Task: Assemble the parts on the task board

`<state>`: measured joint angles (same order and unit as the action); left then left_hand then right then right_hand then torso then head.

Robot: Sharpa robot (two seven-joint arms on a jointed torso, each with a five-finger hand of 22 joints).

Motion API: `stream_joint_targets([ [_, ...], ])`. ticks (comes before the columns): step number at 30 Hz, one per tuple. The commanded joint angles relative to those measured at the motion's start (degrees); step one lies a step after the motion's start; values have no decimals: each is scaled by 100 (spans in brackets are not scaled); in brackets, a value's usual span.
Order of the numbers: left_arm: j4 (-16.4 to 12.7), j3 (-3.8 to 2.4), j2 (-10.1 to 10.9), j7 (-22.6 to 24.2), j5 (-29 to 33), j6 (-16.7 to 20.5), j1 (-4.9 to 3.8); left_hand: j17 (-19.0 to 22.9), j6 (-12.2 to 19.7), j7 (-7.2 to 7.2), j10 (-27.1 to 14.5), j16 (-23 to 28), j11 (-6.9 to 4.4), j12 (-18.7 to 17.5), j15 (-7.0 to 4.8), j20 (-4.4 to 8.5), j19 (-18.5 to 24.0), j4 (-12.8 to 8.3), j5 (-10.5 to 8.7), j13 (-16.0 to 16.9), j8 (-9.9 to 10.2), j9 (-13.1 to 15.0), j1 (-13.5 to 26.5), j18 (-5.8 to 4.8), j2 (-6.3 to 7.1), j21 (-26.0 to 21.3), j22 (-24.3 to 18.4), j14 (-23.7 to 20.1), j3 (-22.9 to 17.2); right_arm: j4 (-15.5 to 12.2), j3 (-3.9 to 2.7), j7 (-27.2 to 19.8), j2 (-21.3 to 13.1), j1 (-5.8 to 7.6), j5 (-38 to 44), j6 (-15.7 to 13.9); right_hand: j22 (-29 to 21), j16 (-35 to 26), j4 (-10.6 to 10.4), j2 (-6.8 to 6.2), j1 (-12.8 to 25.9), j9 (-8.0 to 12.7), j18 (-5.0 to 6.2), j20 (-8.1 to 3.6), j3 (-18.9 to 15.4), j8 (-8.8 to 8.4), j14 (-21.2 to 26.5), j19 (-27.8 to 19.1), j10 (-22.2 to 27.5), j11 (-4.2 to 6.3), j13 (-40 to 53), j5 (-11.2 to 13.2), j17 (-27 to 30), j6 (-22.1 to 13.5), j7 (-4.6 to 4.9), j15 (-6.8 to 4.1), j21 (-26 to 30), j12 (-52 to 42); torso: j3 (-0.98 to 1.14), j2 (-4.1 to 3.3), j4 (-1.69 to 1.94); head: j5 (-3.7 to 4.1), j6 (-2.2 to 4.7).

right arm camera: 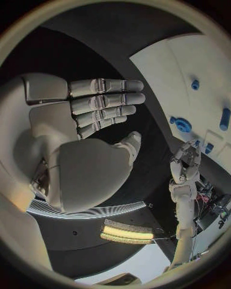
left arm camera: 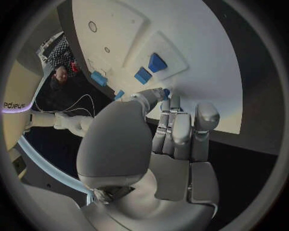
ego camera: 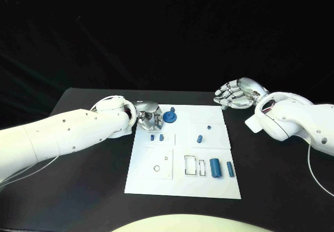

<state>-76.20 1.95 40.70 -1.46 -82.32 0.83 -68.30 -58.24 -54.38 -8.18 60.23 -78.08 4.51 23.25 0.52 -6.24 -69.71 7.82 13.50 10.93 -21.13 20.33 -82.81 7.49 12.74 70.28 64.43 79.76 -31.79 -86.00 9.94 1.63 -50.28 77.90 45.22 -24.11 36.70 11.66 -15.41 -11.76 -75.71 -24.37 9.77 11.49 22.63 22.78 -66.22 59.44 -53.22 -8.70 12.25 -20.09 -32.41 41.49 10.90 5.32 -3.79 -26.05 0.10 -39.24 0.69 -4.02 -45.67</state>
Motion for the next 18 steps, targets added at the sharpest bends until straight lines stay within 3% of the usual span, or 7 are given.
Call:
stream_joint_targets([
  [1,17,14,-26,-18,19,-122,19,5,-24,-17,42,6,16,-37,9,-6,-19,-26,-11,-5,38,-2,43,-100,-3,13,-3,3,16,-6,-1,-50,0,-3,44,65,-5,-21,37,-4,-39,7,62,17,-5,1,0,-31,-33,-24,-5,-28,8,-28,213,14,8,21,-2,-2,0,3,-3],
  [7,38,20,-40,-33,29,-121,30,-11,-24,-19,45,0,17,-42,9,-7,-16,-26,-14,-5,42,-3,46,-99,-5,10,-6,8,16,-11,-1,-50,-2,-3,44,68,-5,-21,37,-4,-39,7,62,17,-5,1,0,-31,-33,-24,-5,-28,8,-28,213,14,8,21,-1,0,0,8,-6],
  [12,41,22,-43,-46,83,-159,34,46,105,-97,-16,22,84,-228,59,-44,20,-57,-18,-43,211,-54,64,-94,-7,-17,-27,-28,-29,-13,-1,-51,-3,-3,44,69,-5,-21,37,-4,-39,7,62,17,-5,1,0,-31,-33,-24,-5,-28,8,-28,213,14,8,21,-2,0,2,7,-1],
  [18,33,23,-38,-29,111,-173,36,56,111,-101,-19,25,88,-240,63,-47,24,-59,-18,-45,222,-57,66,-93,-6,-21,-31,-32,-31,-10,0,-50,-2,-3,44,76,-5,-21,37,-4,-39,7,62,17,-5,1,0,-31,-33,-24,-5,-28,8,-28,213,14,8,21,-2,0,5,5,-9],
])
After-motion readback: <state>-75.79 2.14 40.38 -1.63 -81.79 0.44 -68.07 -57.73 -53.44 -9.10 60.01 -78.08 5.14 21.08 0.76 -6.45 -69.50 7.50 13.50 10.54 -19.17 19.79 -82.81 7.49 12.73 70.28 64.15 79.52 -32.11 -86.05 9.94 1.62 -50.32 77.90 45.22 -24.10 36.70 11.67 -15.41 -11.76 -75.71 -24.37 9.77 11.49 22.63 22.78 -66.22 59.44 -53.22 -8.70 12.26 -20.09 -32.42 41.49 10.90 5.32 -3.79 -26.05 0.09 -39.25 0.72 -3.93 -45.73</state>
